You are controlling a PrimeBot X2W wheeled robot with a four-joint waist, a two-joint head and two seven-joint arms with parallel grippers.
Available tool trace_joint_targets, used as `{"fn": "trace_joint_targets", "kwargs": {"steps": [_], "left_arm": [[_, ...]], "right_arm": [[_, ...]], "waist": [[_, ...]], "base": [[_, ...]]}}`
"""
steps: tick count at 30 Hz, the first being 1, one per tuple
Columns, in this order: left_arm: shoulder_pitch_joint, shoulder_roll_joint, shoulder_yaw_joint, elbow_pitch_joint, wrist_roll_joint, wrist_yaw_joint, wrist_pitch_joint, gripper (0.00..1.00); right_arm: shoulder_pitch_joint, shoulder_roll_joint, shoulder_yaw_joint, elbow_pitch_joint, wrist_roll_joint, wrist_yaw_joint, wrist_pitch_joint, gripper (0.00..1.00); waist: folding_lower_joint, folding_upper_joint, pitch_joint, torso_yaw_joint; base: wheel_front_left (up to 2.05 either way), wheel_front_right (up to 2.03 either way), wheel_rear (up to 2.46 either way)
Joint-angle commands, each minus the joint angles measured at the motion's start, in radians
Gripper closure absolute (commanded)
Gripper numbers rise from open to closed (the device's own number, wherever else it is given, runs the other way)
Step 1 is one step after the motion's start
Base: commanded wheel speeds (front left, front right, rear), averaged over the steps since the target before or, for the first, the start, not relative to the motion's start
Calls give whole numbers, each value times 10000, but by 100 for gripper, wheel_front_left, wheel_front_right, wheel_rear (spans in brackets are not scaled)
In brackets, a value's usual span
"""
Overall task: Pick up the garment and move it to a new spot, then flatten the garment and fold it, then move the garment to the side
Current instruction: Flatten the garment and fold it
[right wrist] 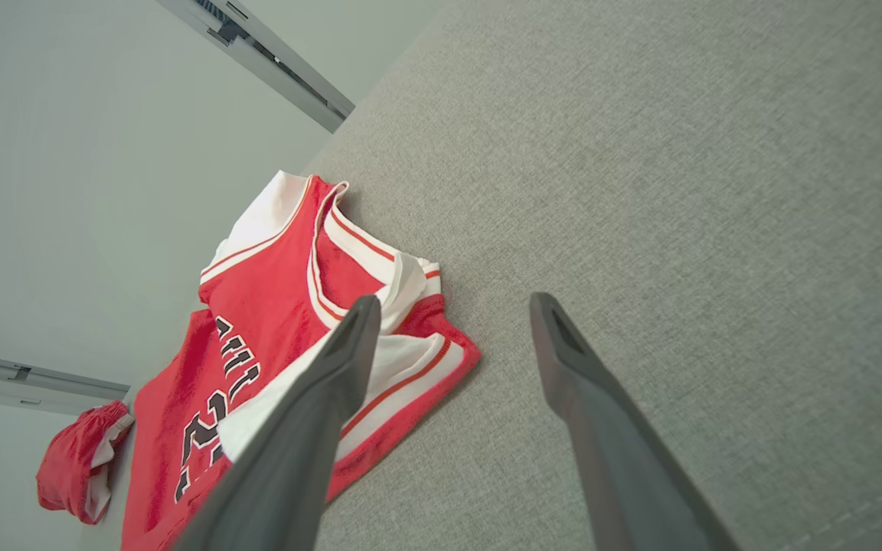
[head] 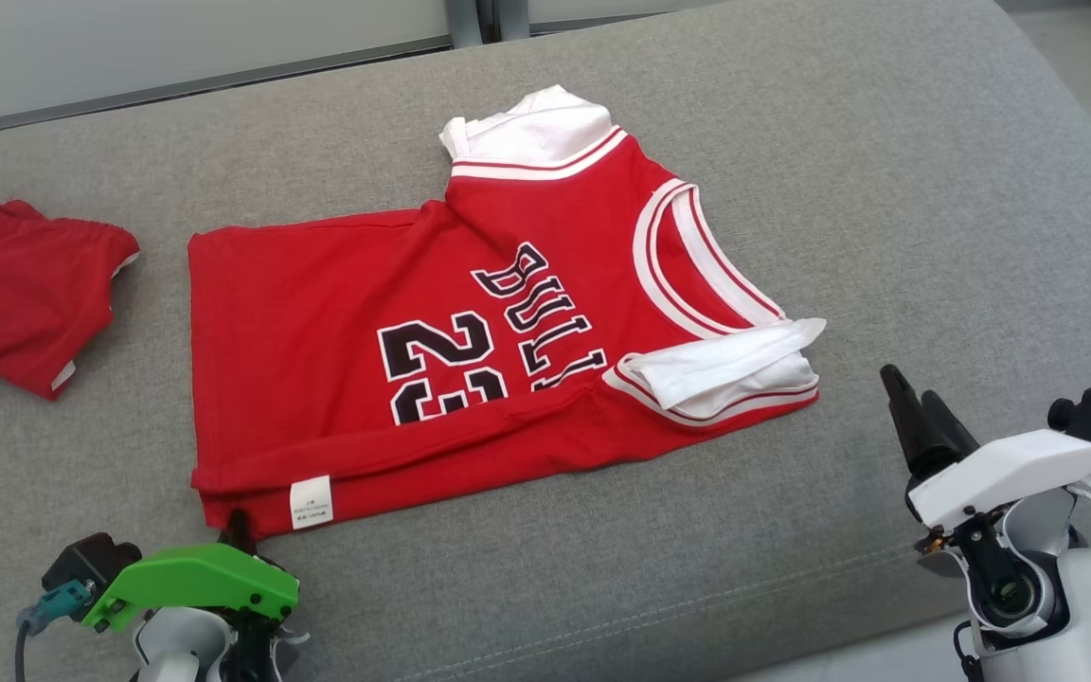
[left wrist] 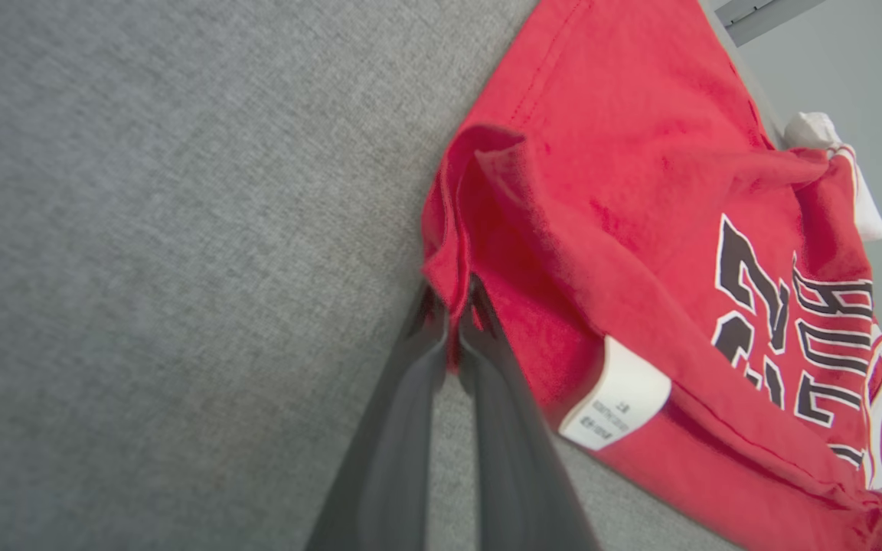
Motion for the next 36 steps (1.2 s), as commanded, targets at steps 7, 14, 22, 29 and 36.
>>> {"fn": "trace_joint_targets", "kwargs": {"steps": [7,14,22,29,36], "left_arm": [[-155,-72,-59,-190,161,-250,-269,100],[-304,-151,-263,-557,239,-237,-177,100],[-521,-211,-377,-739,325,-176,-153,100],[-670,-162,-419,-781,423,-246,-249,100],[-705,-21,-431,-1028,533,-357,-310,100]], "right_arm": [[-179,-15,520,966,30,3,-95,0],[-953,-15,781,2500,-330,3,-342,0],[-1992,9,859,4319,-395,-3,-735,0],[-2535,-36,1187,4844,252,-5,-953,71],[-2724,-362,1278,4244,1083,0,-860,100]], "waist": [[0,0,49,364],[0,0,254,722],[0,0,508,989],[0,0,507,1046],[0,0,308,946]], "base": [[0,0,0],[0,0,0],[0,0,0],[0,0,0],[0,0,0]]}}
